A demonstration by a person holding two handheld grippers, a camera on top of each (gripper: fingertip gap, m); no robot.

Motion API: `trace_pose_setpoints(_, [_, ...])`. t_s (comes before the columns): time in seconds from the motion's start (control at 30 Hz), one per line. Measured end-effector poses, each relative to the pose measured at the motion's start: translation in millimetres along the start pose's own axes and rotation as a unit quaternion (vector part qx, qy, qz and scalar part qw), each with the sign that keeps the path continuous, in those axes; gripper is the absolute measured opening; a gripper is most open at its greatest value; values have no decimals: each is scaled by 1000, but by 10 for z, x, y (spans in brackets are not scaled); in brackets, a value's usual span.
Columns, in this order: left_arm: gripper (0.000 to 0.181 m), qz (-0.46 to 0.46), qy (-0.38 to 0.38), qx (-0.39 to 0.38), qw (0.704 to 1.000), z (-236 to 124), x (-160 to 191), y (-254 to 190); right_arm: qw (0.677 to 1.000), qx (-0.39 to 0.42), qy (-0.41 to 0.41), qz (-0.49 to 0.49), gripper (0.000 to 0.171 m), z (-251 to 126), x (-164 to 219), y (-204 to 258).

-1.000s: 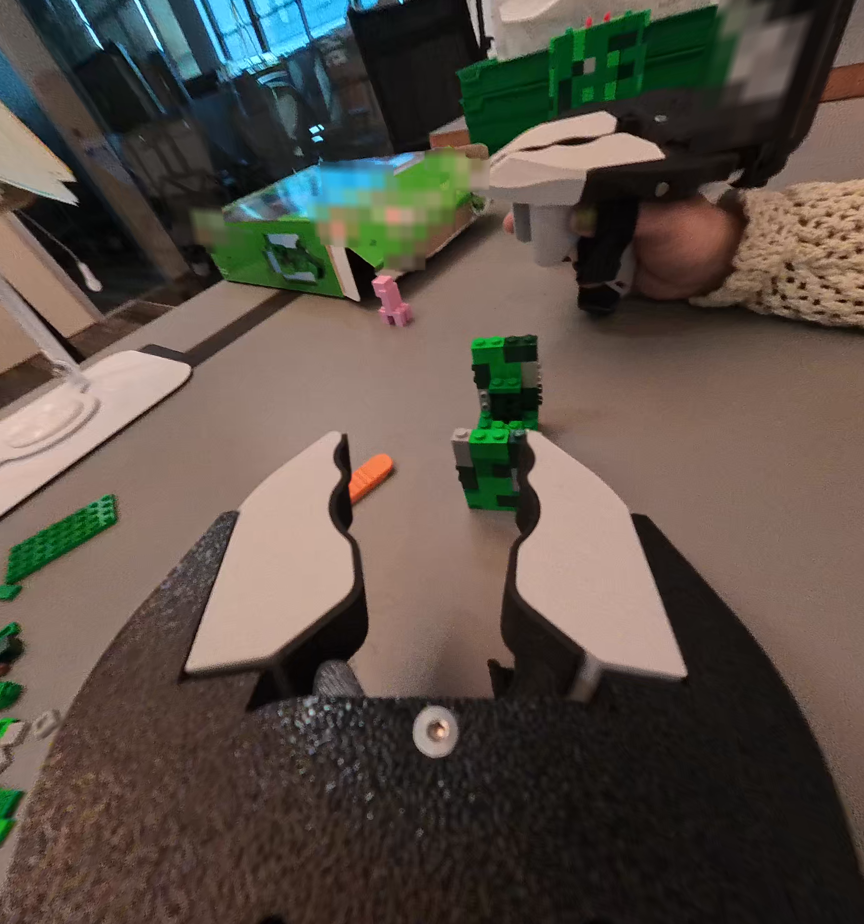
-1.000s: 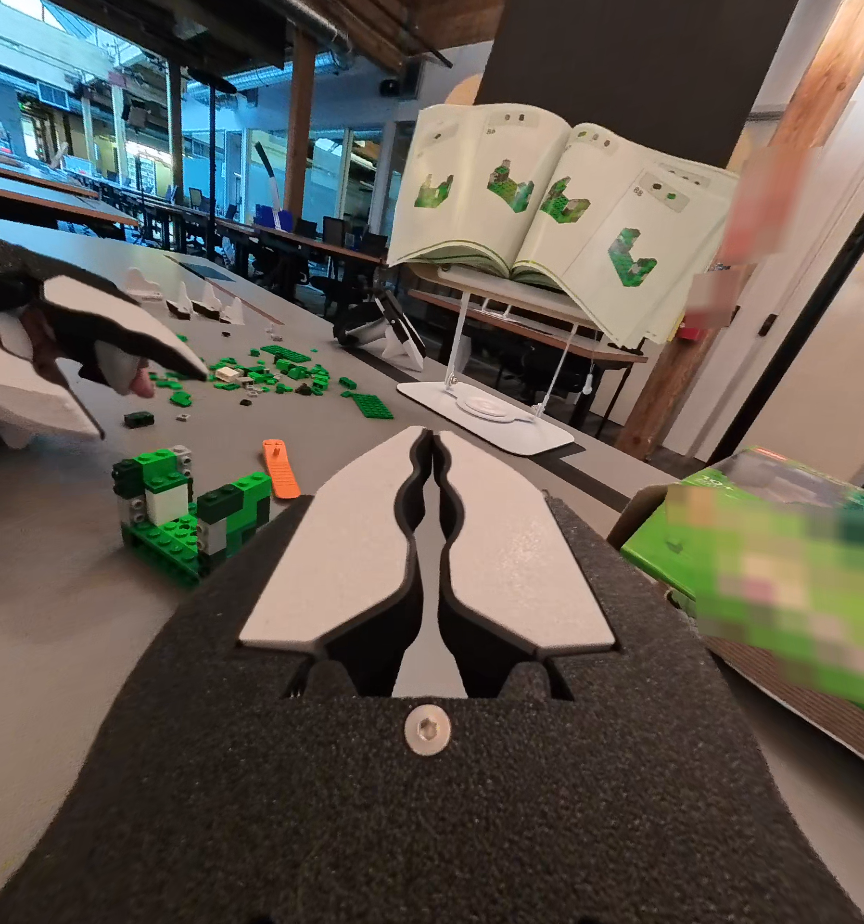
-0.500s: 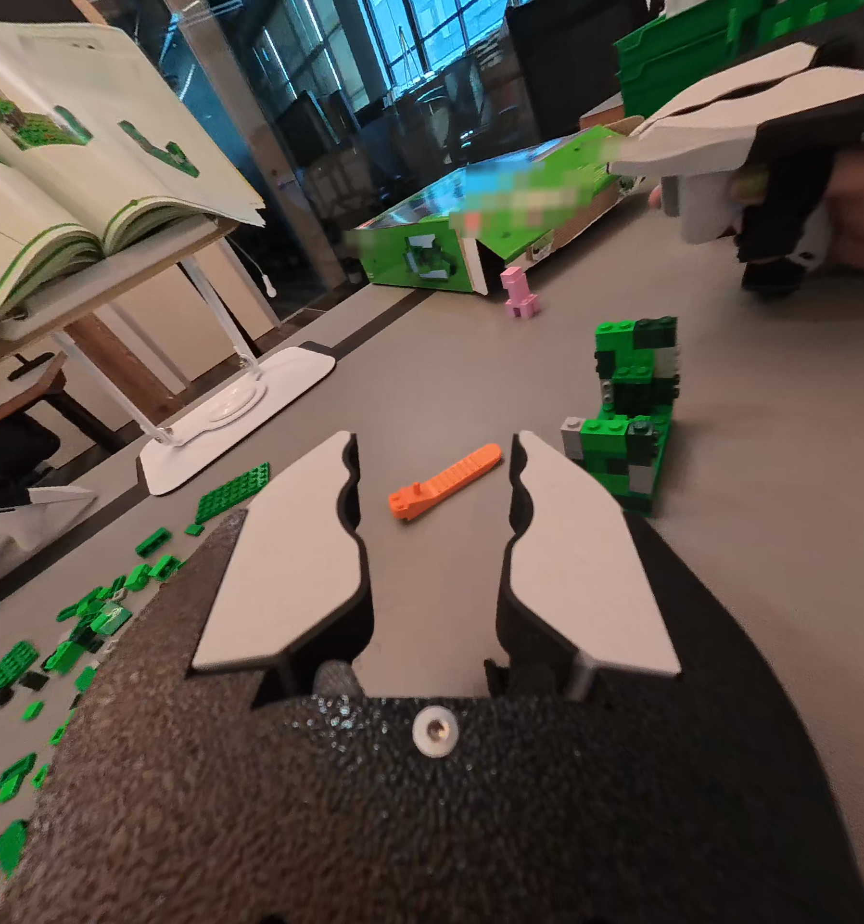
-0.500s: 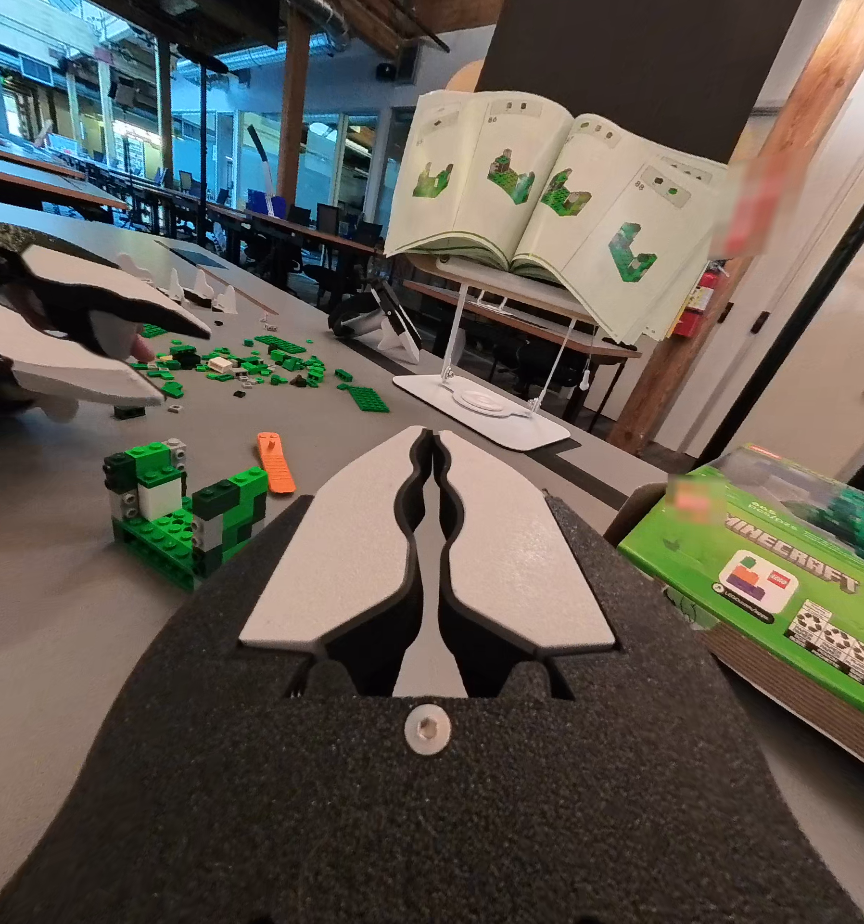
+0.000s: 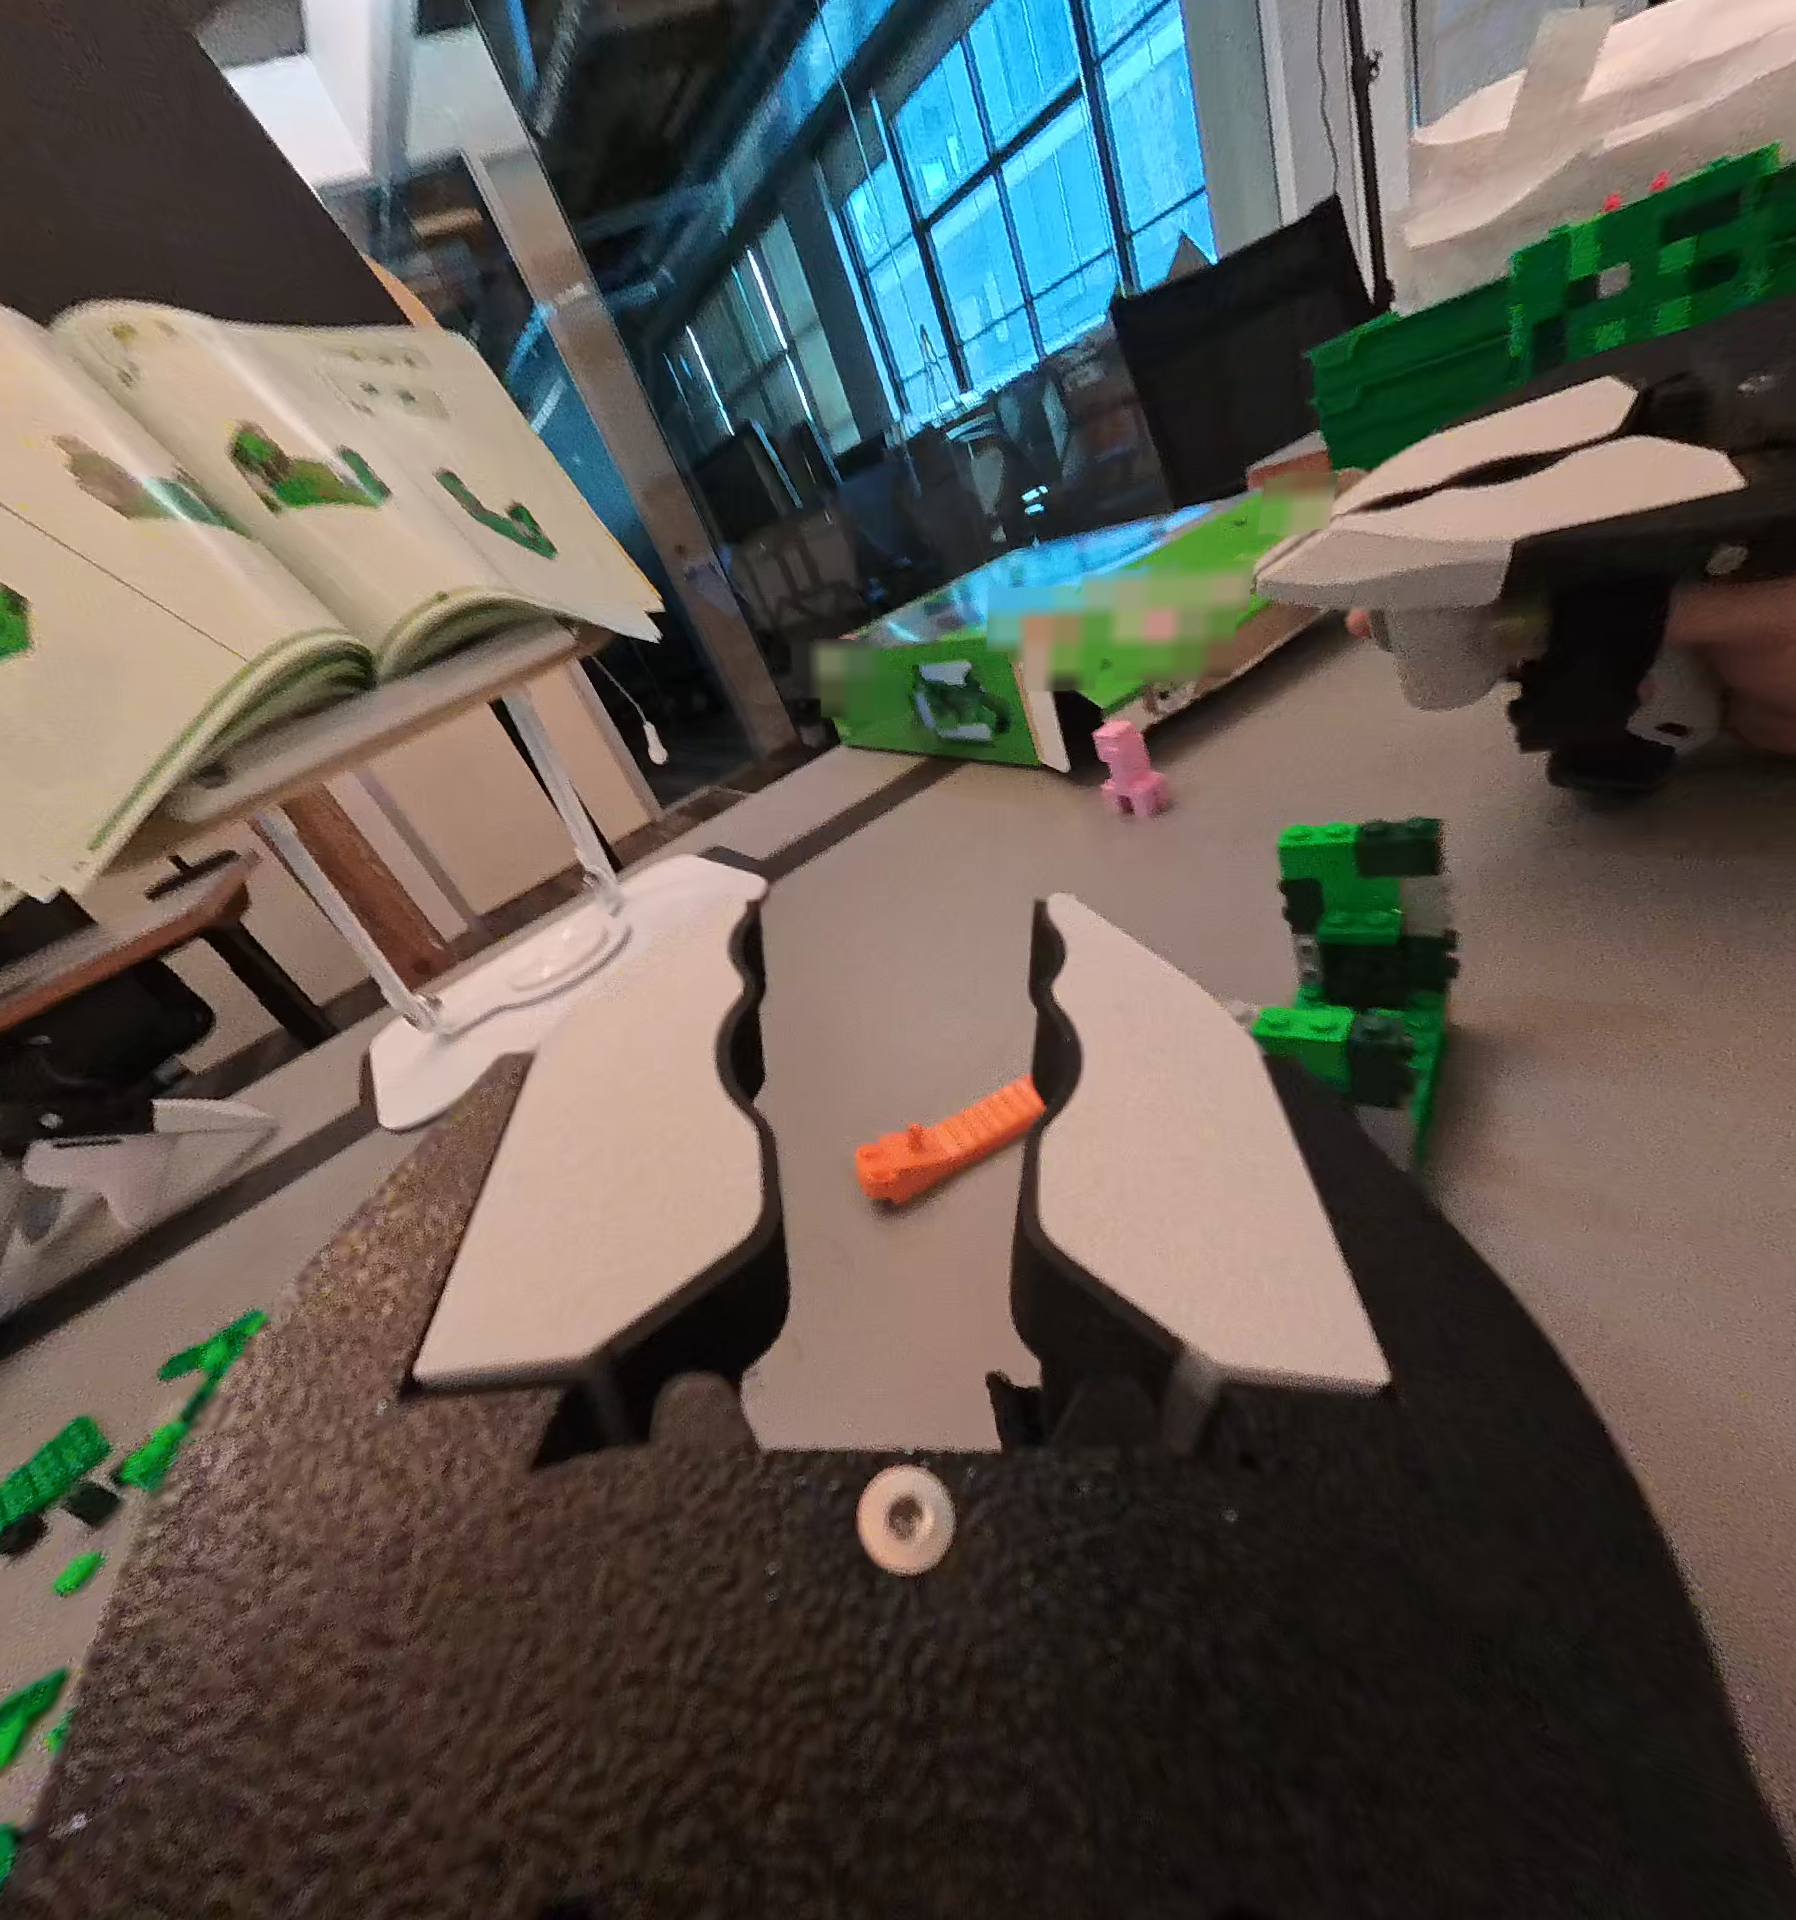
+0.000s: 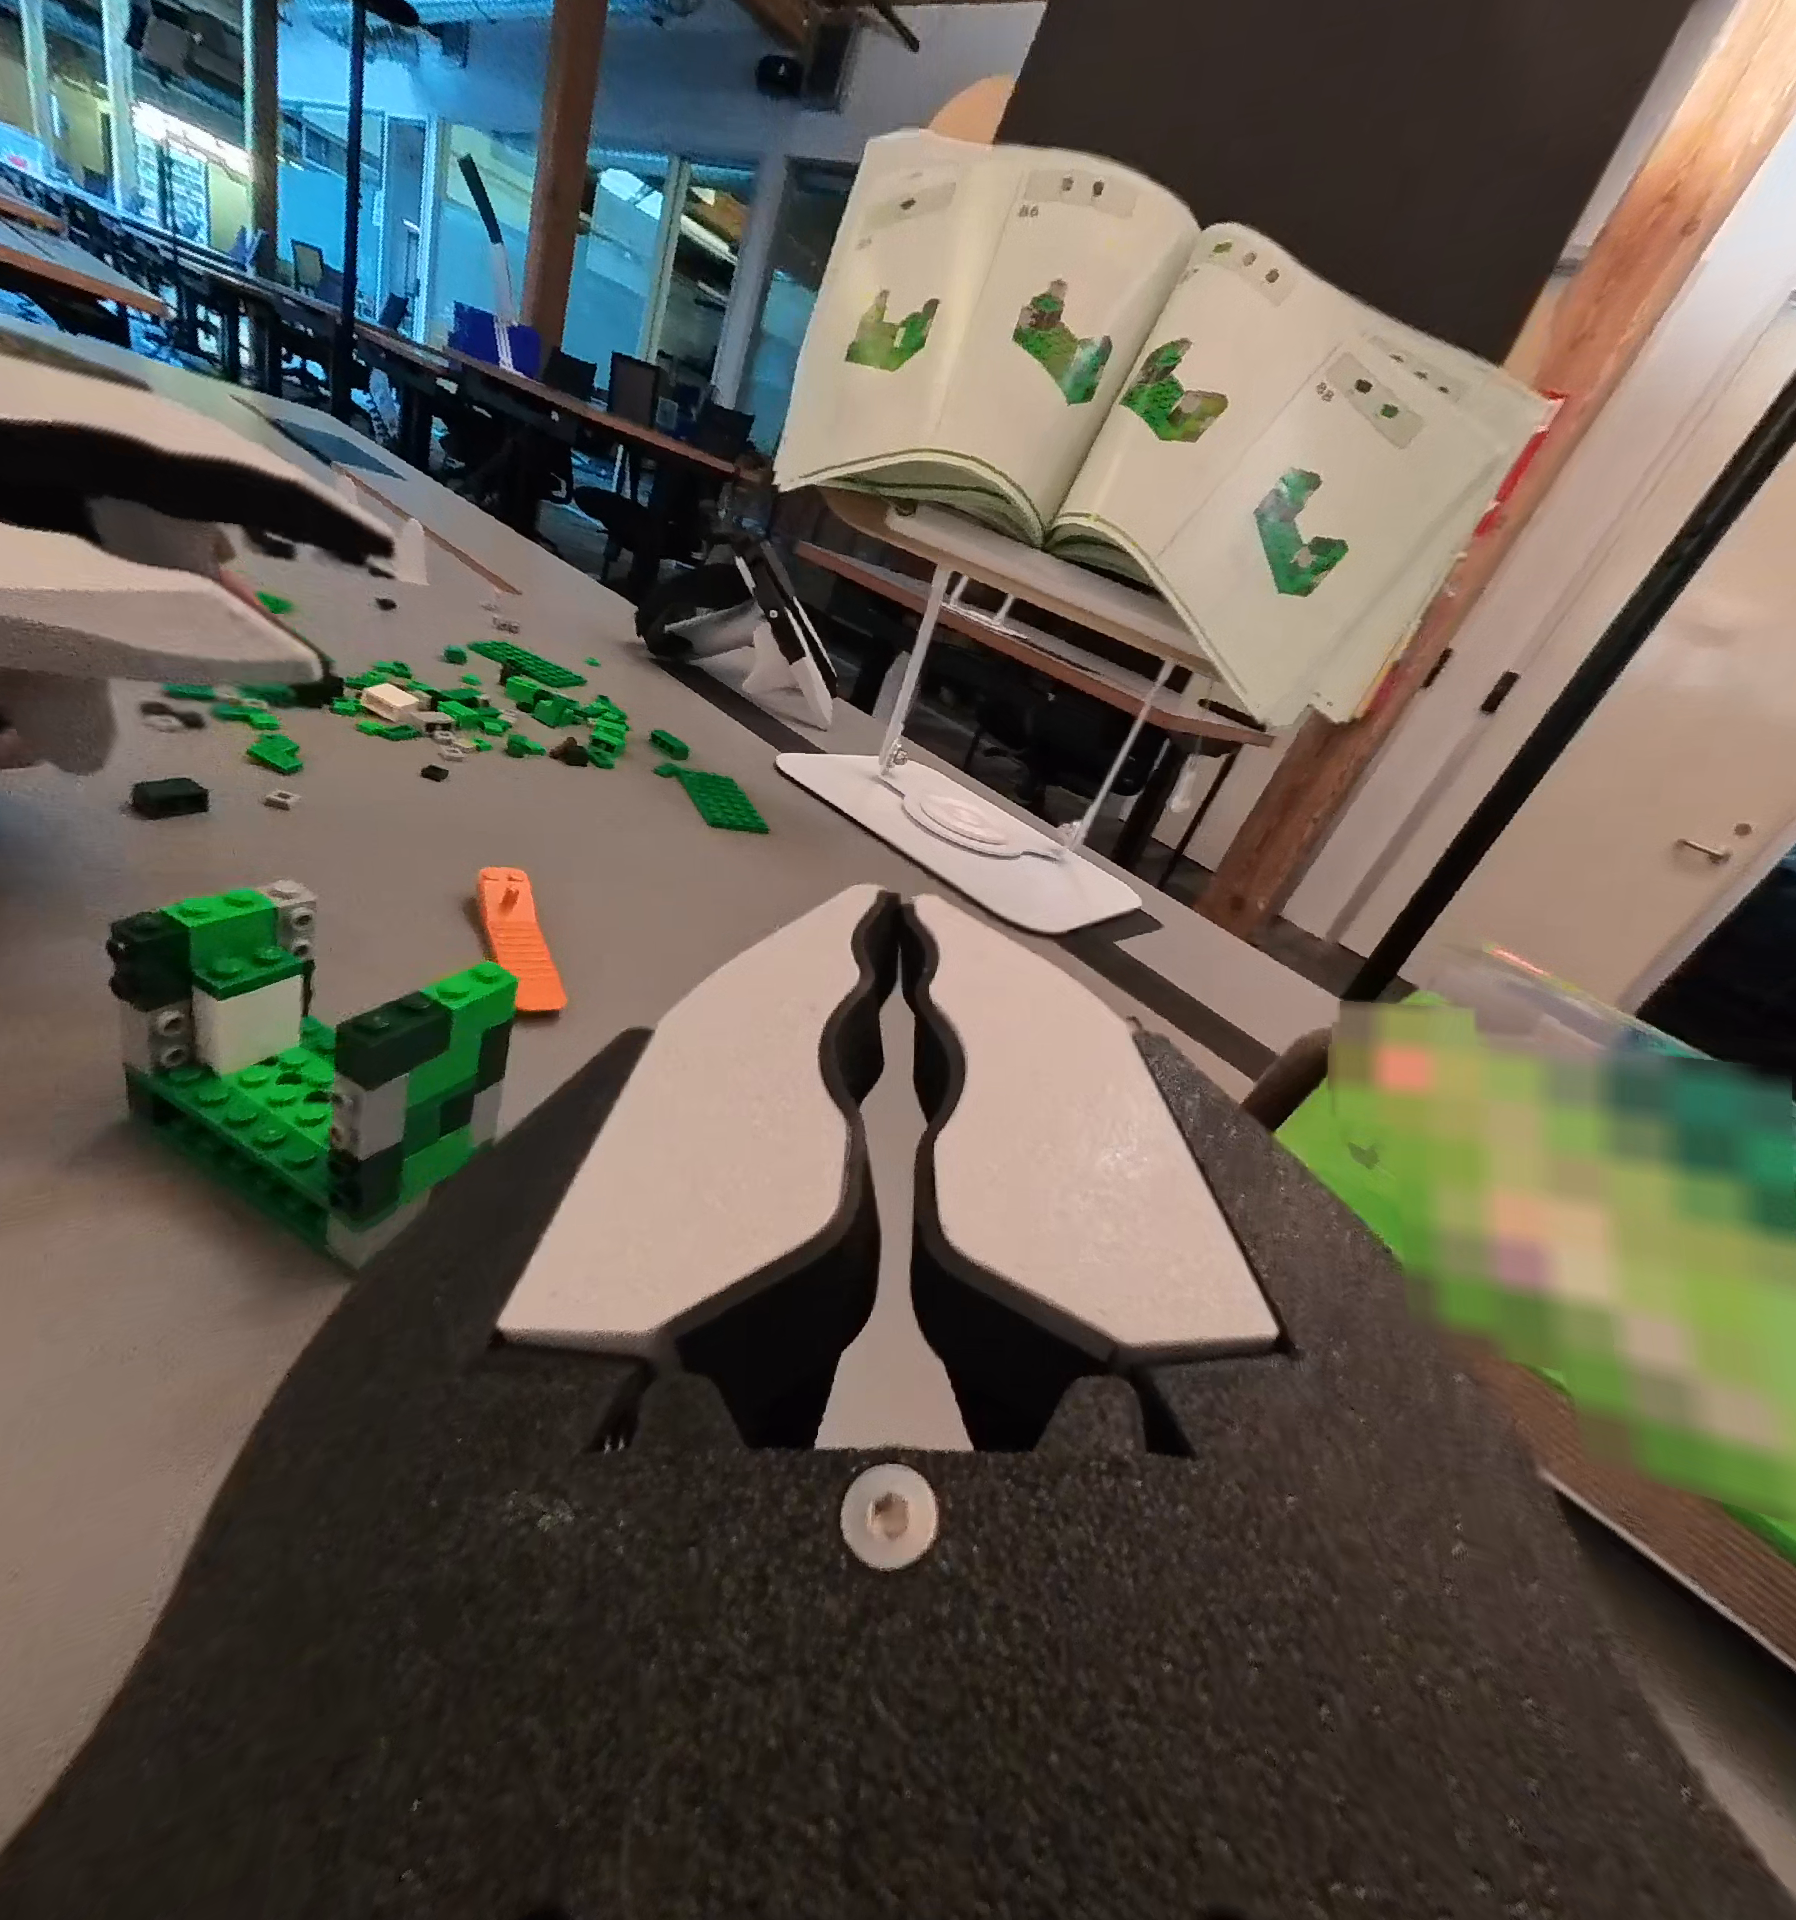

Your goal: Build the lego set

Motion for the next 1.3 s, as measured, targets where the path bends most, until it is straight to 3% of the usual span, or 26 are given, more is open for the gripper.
trace_pose_setpoints(0.2, [45,44,-66,9,997,272,-47,56,999,46,-10,-11,0,283,65,-238])
trace_pose_setpoints(0.33, [40,44,-81,17,996,423,-51,61,999,12,-33,-6,0,393,47,-219])
trace_pose_setpoints(0.53, [38,53,-86,19,995,215,-58,90,997,-14,-74,20,0,211,-87,-96])
trace_pose_setpoints(0.73, [39,-29,-47,3,998,204,67,308,996,-5,-67,58,0,220,-30,-189])
trace_pose_setpoints(1.3, [39,-30,-57,44,997,228,38,167,999,-1,-42,-9,0,177,-34,-92])
Point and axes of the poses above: each gripper's, where its closed fingertips meet, z out along the fingers, x out of its underside, y = z × x across the jaws, the point moved 5 cm from there along -z, back along the fingers, and after that the axes turned 4 degrees about -x, right-handed, at the moved point
